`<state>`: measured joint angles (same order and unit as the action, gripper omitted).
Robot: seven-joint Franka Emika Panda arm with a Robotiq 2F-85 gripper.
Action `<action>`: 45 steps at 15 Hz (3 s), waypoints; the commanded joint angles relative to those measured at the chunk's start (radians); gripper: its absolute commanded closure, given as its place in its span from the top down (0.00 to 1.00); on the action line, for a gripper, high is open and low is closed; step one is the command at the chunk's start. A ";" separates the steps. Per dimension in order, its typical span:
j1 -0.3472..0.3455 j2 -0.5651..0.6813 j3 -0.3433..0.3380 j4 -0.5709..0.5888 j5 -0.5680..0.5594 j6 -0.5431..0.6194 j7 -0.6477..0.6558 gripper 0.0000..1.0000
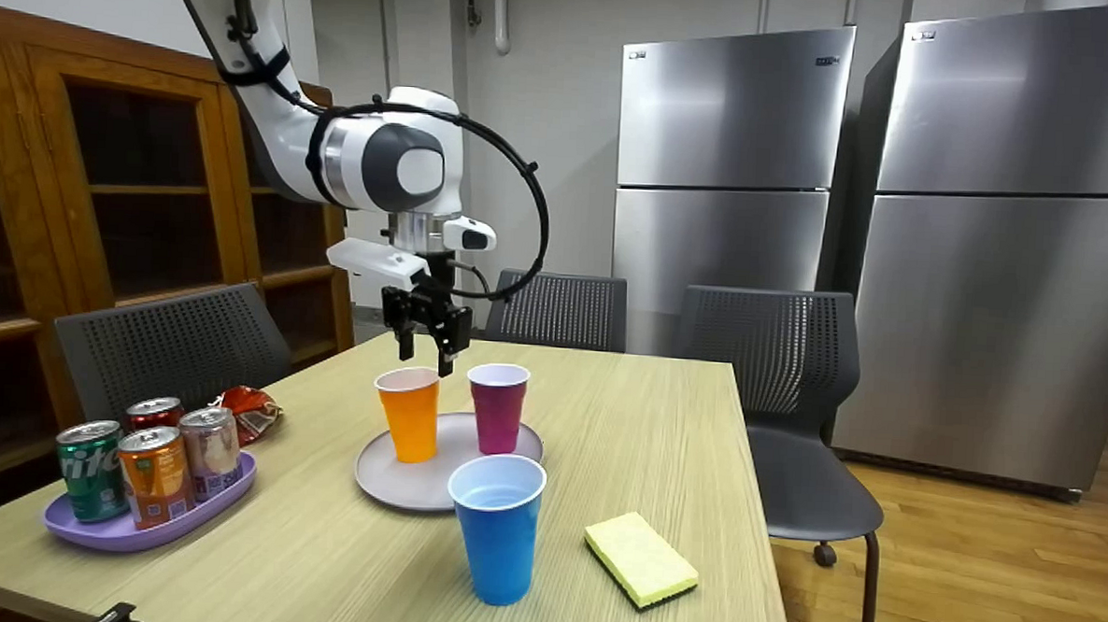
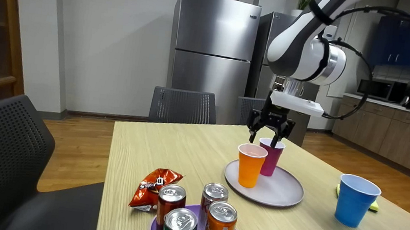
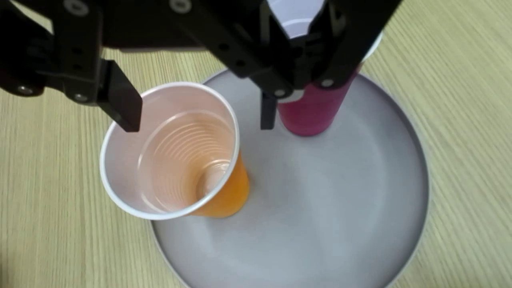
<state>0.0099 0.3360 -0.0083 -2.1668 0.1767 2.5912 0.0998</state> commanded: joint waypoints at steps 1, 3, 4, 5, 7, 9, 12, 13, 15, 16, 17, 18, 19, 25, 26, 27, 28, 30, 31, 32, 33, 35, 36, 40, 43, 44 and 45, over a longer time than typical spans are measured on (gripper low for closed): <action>-0.037 -0.083 0.024 -0.049 0.031 -0.004 -0.071 1.00; -0.044 -0.116 0.018 -0.070 0.027 -0.005 -0.090 1.00; -0.048 -0.134 0.015 -0.081 0.025 -0.005 -0.099 1.00; -0.052 -0.156 0.009 -0.098 0.019 -0.004 -0.107 1.00; -0.061 -0.199 0.001 -0.133 0.014 -0.009 -0.127 1.00; -0.066 -0.242 -0.010 -0.176 0.001 -0.015 -0.139 1.00; -0.069 -0.308 -0.032 -0.248 -0.014 -0.011 -0.148 1.00; -0.067 -0.330 -0.041 -0.277 -0.033 -0.001 -0.136 1.00; -0.067 -0.370 -0.056 -0.326 -0.069 -0.001 -0.118 1.00; -0.068 -0.391 -0.062 -0.351 -0.090 0.000 -0.107 1.00; -0.071 -0.410 -0.069 -0.375 -0.112 -0.001 -0.096 1.00; -0.074 -0.426 -0.075 -0.396 -0.136 -0.001 -0.083 1.00; -0.079 -0.441 -0.080 -0.419 -0.164 0.001 -0.066 1.00; -0.130 -0.498 -0.092 -0.518 -0.311 -0.001 0.051 1.00; -0.138 -0.499 -0.093 -0.527 -0.325 -0.001 0.065 1.00; -0.144 -0.498 -0.093 -0.533 -0.332 -0.002 0.075 1.00; -0.149 -0.494 -0.094 -0.536 -0.337 -0.006 0.083 1.00; -0.158 -0.481 -0.096 -0.539 -0.343 -0.004 0.099 1.00; -0.161 -0.473 -0.097 -0.536 -0.344 -0.005 0.105 1.00; -0.165 -0.467 -0.098 -0.534 -0.349 -0.002 0.115 1.00; -0.167 -0.457 -0.099 -0.529 -0.352 -0.002 0.124 1.00; -0.171 -0.439 -0.098 -0.519 -0.367 0.001 0.148 1.00; -0.171 -0.429 -0.098 -0.514 -0.373 0.001 0.158 1.00; -0.167 -0.371 -0.098 -0.485 -0.407 -0.001 0.211 1.00; -0.159 -0.317 -0.106 -0.452 -0.419 -0.007 0.238 1.00; -0.155 -0.299 -0.109 -0.440 -0.418 -0.010 0.243 1.00; -0.151 -0.278 -0.112 -0.426 -0.421 -0.013 0.252 1.00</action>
<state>-0.1443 -0.0073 -0.1166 -2.6489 -0.2080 2.5905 0.2982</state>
